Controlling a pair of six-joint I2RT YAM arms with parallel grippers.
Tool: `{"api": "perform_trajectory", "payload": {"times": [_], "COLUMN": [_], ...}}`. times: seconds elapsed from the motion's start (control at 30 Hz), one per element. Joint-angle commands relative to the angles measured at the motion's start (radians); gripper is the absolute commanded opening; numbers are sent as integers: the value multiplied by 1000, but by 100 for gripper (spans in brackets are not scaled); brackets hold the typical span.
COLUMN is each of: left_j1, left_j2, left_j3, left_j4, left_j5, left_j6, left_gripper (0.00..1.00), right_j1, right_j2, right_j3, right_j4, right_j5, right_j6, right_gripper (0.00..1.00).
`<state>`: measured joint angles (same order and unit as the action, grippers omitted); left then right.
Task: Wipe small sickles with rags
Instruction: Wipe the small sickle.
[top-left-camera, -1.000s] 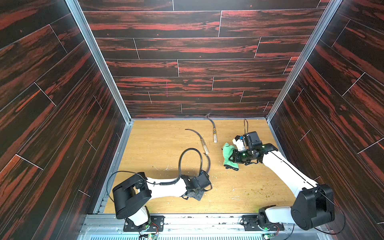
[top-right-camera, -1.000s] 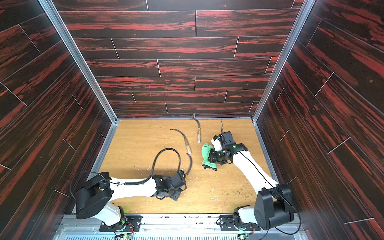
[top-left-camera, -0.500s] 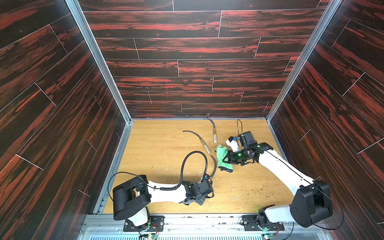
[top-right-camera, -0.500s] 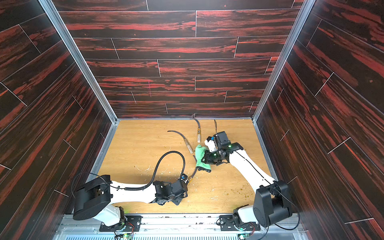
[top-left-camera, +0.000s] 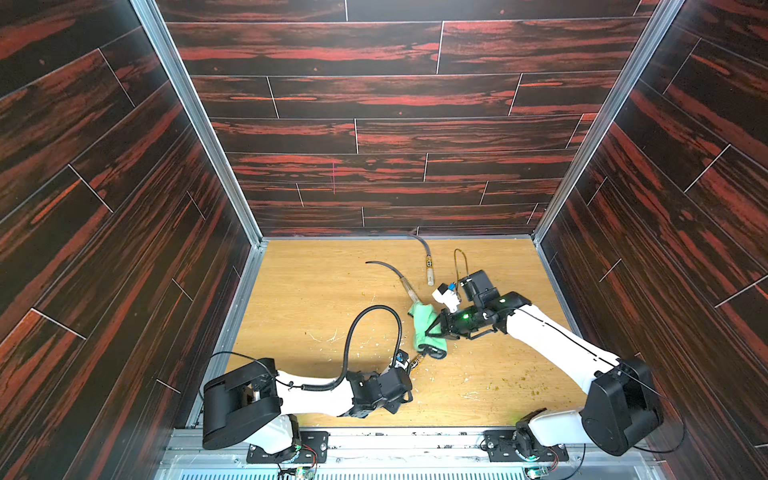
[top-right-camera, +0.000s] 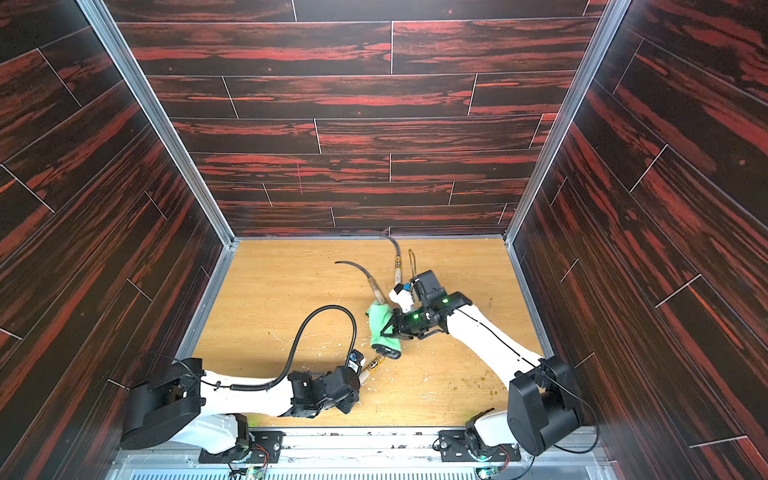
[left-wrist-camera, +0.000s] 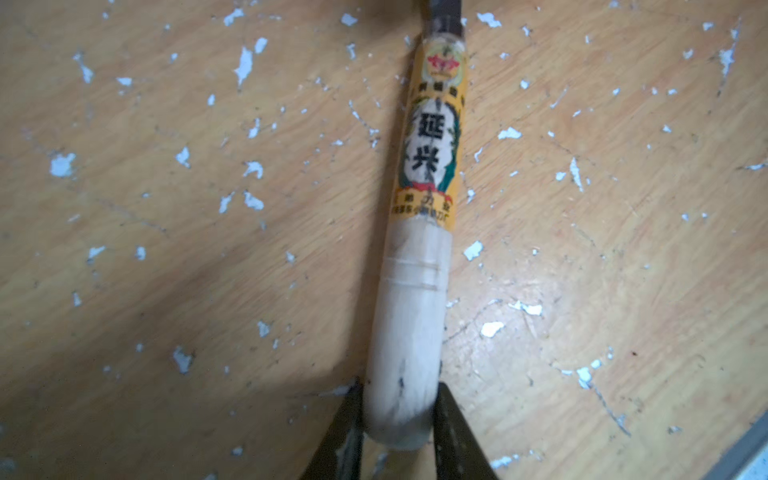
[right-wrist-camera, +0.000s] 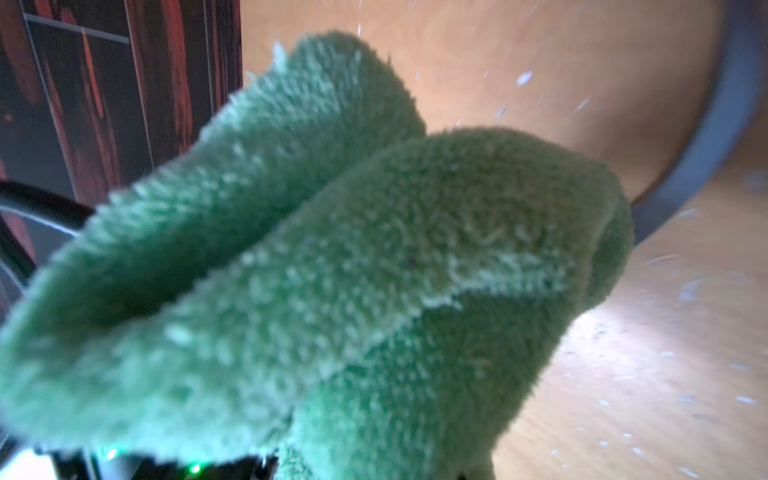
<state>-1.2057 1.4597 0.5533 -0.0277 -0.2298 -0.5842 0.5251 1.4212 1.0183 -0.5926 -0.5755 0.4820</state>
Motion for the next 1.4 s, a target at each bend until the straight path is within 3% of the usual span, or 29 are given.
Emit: {"api": "perform_trajectory", "payload": {"times": [0.0, 0.47, 0.53, 0.7, 0.87, 1.37], "left_j1": [-2, -5, -4, -4, -5, -4], "left_j2": [-15, 35, 47, 40, 3, 17], "left_j3": [-47, -35, -30, -43, -81, -85], "left_j4": [19, 78, 75, 81, 99, 166], "left_j5": [-11, 18, 17, 3, 0, 26], "left_j6": [-19, -11, -14, -25, -28, 1], "left_gripper": [27, 38, 34, 11, 0, 0], "right_j1": [24, 77, 80, 84, 107, 244], "right_j2": [38, 90, 84, 72, 64, 297], "right_j3": [-43, -97, -105, -118, -109, -100], "right_j4": [72, 145, 149, 146, 106, 263], "right_j5": [-54, -61, -63, -68, -56, 18], "right_j6": [82, 141, 144, 149, 144, 276], "right_gripper": [0, 0, 0, 0, 0, 0]}}
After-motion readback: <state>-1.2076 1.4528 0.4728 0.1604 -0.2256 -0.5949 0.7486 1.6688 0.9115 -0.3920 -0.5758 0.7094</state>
